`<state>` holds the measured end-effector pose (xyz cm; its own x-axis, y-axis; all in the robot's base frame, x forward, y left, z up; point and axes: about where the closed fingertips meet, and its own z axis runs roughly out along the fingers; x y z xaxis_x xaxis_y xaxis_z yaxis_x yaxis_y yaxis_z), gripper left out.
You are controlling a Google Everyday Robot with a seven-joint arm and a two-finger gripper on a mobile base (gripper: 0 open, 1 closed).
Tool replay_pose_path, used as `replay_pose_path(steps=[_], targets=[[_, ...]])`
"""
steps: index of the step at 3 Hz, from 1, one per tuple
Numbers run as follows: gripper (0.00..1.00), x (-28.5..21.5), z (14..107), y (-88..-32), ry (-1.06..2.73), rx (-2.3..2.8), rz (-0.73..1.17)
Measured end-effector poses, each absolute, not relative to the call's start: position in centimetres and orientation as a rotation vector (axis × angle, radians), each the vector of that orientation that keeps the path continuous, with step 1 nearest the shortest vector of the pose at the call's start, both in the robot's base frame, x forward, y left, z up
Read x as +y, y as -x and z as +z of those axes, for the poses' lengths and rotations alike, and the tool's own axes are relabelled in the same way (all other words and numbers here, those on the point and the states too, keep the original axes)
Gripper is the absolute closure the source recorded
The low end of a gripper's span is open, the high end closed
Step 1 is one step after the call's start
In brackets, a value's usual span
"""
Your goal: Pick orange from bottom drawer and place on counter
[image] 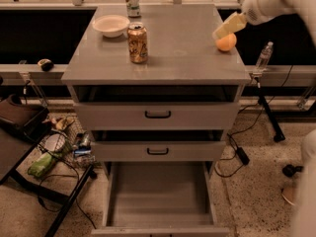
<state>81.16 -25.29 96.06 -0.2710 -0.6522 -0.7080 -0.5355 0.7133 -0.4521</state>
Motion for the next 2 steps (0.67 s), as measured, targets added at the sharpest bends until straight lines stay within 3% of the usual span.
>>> replay_pose_path(steps=[2], targets=[[0.00,-27.9,114.3,-68.1,0.619,1.712,-0.398]])
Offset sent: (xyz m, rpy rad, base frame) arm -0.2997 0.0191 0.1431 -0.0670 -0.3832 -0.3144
